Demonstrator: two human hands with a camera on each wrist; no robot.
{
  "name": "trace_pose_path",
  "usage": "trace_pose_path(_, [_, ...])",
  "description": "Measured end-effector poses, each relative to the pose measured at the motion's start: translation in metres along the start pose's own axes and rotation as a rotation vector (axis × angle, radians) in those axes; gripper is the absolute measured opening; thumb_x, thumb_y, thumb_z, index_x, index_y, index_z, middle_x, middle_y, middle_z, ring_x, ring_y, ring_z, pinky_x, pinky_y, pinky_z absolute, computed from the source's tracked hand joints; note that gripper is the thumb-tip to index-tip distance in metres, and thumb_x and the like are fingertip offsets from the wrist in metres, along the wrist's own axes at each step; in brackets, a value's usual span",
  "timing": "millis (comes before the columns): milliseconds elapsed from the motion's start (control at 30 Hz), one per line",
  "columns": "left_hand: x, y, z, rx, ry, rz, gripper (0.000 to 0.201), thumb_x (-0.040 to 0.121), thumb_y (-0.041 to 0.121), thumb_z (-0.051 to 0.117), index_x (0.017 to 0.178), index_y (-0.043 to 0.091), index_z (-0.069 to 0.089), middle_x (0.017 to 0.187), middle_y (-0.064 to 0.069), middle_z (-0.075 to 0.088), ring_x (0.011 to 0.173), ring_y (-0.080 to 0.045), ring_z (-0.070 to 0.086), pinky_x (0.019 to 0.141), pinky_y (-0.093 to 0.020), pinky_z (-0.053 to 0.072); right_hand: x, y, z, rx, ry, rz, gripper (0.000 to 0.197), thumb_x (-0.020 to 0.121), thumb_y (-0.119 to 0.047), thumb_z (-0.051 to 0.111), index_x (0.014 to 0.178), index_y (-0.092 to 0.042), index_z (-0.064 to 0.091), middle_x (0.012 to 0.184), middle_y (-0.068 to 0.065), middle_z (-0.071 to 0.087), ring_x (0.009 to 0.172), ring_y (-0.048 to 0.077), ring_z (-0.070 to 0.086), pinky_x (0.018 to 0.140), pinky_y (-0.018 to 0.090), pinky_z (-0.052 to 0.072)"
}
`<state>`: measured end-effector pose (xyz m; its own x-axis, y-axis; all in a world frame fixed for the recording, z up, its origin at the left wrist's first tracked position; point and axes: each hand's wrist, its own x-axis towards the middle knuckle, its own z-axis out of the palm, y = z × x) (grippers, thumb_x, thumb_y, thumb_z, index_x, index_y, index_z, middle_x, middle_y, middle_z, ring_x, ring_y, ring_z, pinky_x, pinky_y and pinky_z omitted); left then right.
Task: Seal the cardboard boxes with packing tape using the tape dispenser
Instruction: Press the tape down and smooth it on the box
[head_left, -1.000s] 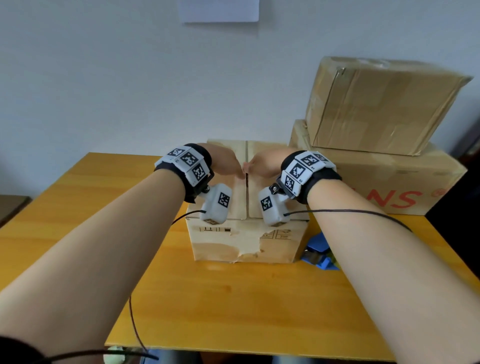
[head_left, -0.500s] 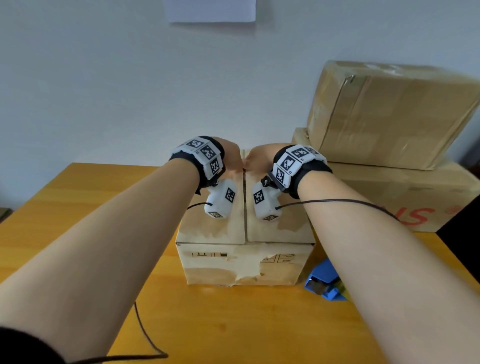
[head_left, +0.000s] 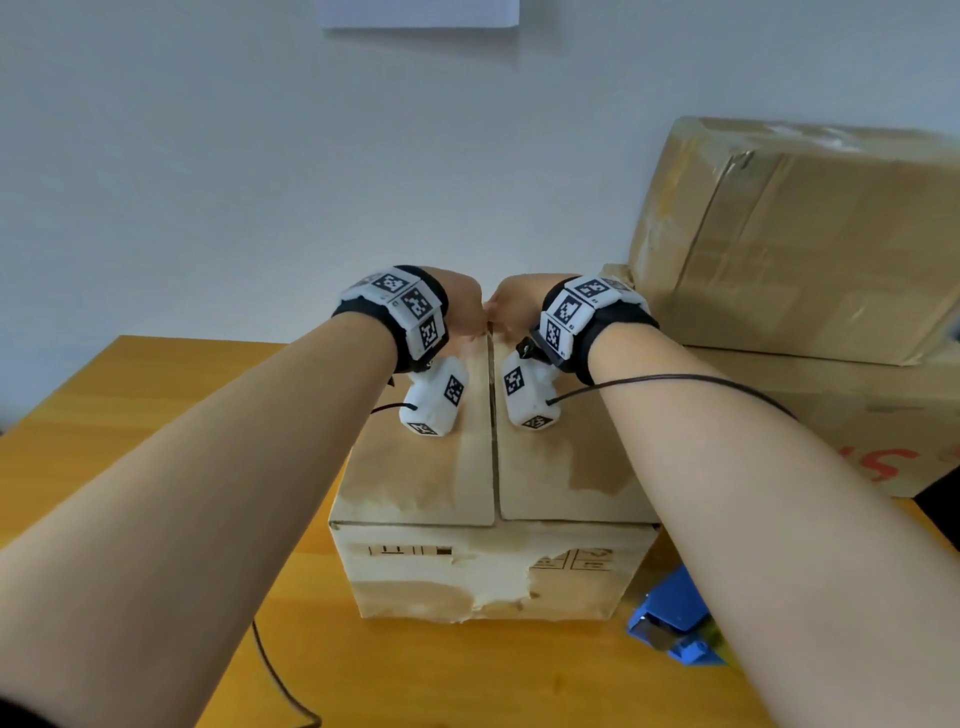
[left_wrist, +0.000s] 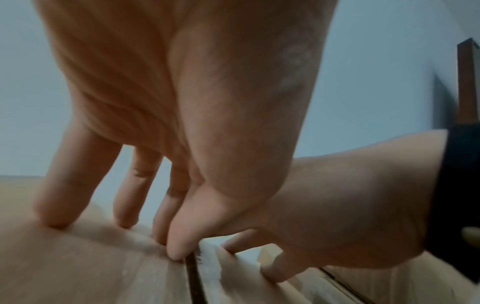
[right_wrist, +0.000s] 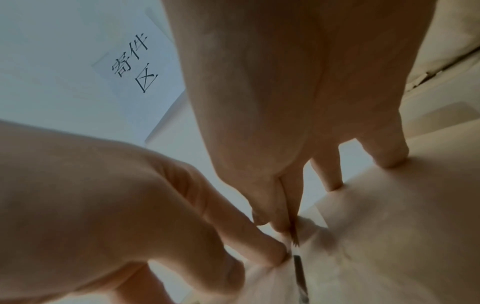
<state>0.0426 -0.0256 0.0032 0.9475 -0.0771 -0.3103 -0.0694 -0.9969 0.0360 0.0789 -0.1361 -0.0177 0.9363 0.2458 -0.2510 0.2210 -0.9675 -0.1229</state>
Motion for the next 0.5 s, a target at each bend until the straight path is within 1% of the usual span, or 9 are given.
trace_pose_path(67, [-0.002,-0.002,0.0,-0.016,-0.016,-0.002,0.031,0.101,0.028,0.05,0.121,0.013,0.068,0.122,-0.004,0.067,0.083,-0.019,0.06,0.095,-0.037,0.051,0.003,-0.002,-0.003,-0.024,-0.023,-0.024,0.021,0.096,-0.021,0.058,0.077,-0.013,0.056,0.073,0.001,0.054,0.079,0.022,0.051,0.072,0.031,0.042])
trace_pose_path(133, [-0.005,-0.006,0.0,-0.028,-0.037,-0.001,0.035,0.1,0.025,0.049,0.13,0.018,0.065,0.131,-0.002,0.064,0.089,-0.019,0.061,0.099,-0.037,0.049,-0.001,-0.002,-0.006,0.046,-0.054,-0.062,0.009,0.095,-0.021,0.061,0.099,-0.014,0.066,0.09,0.001,0.062,0.088,0.022,0.056,0.083,0.035,0.05])
trace_pose_path(200, [-0.008,-0.009,0.002,-0.07,-0.063,-0.011,0.038,0.098,0.028,0.052,0.134,0.021,0.062,0.136,-0.002,0.061,0.099,-0.022,0.063,0.104,-0.04,0.046,-0.009,0.0,-0.009,0.109,-0.068,-0.078,0.021,0.095,-0.023,0.063,0.114,-0.014,0.068,0.101,0.003,0.063,0.092,0.022,0.058,0.09,0.036,0.051])
trace_pose_path(267, [-0.013,-0.011,0.003,-0.095,-0.077,-0.015,0.039,0.097,0.032,0.055,0.133,0.021,0.062,0.133,-0.005,0.063,0.1,-0.023,0.063,0.105,-0.043,0.047,-0.021,0.002,-0.008,0.127,-0.063,-0.081,0.013,0.097,-0.026,0.061,0.105,-0.017,0.065,0.097,0.001,0.062,0.088,0.019,0.058,0.083,0.032,0.049])
trace_pose_path(300, [-0.017,-0.013,0.005,-0.103,-0.078,-0.015,0.037,0.096,0.033,0.056,0.13,0.019,0.064,0.125,-0.007,0.066,0.092,-0.022,0.062,0.103,-0.042,0.048,-0.027,0.002,-0.008,0.142,-0.053,-0.075,0.012,0.098,-0.029,0.059,0.099,-0.017,0.063,0.093,0.0,0.062,0.081,0.017,0.058,0.076,0.029,0.048])
trace_pose_path(367, [-0.024,-0.015,0.008,-0.11,-0.039,-0.001,0.03,0.096,0.032,0.057,0.118,0.017,0.07,0.097,-0.006,0.069,0.076,-0.02,0.056,0.098,-0.039,0.048,-0.046,0.002,-0.007,0.146,-0.035,-0.058,0.021,0.1,-0.035,0.056,0.089,-0.018,0.063,0.086,0.0,0.062,0.068,0.013,0.055,0.064,0.025,0.044])
trace_pose_path(400, [-0.026,-0.016,0.011,-0.129,-0.016,0.007,0.028,0.096,0.032,0.058,0.114,0.016,0.072,0.089,-0.004,0.067,0.074,-0.019,0.055,0.097,-0.038,0.049,-0.056,0.003,-0.006,0.137,-0.04,-0.046,0.027,0.1,-0.039,0.055,0.085,-0.018,0.064,0.084,0.0,0.063,0.068,0.014,0.056,0.066,0.026,0.044])
trace_pose_path(433, [-0.03,-0.017,0.013,-0.161,-0.007,0.013,0.028,0.096,0.034,0.059,0.112,0.015,0.073,0.09,-0.002,0.068,0.074,-0.02,0.056,0.095,-0.038,0.049,-0.064,0.003,-0.004,0.139,-0.049,-0.032,0.031,0.099,-0.042,0.055,0.084,-0.017,0.066,0.085,0.002,0.067,0.073,0.017,0.059,0.072,0.03,0.046])
trace_pose_path(500, [-0.043,-0.017,0.015,-0.208,-0.003,0.027,0.032,0.095,0.037,0.061,0.113,0.014,0.073,0.099,-0.003,0.071,0.08,-0.021,0.059,0.091,-0.036,0.051,-0.081,0.005,0.001,0.153,-0.052,-0.007,0.038,0.094,-0.048,0.059,0.096,-0.013,0.073,0.101,0.008,0.074,0.086,0.022,0.068,0.084,0.032,0.05])
